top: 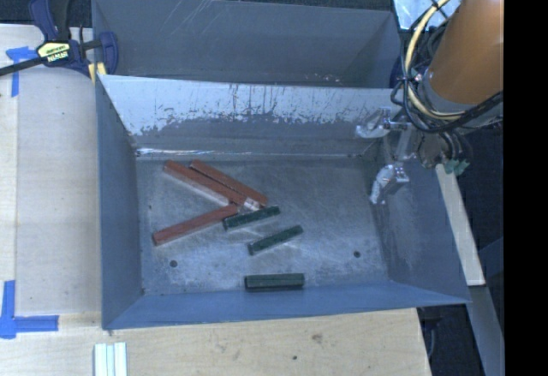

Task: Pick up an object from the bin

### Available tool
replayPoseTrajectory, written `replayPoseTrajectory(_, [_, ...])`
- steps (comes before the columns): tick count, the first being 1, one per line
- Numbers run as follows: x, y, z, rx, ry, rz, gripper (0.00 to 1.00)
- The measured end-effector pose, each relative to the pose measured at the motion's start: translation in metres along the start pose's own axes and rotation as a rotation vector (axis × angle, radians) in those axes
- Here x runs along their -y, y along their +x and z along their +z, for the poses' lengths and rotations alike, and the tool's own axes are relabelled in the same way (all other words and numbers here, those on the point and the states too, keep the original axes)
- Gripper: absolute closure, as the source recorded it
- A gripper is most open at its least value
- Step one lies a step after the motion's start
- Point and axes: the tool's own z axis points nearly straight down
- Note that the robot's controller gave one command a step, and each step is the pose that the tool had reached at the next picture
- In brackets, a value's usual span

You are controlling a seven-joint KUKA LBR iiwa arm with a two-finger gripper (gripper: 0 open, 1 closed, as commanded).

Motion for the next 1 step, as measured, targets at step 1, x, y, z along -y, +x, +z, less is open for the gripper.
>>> replayPoseTrajectory(1, [-0.0254, -0.0076, 0.0521, 0.003, 0.000, -0.118, 0.00])
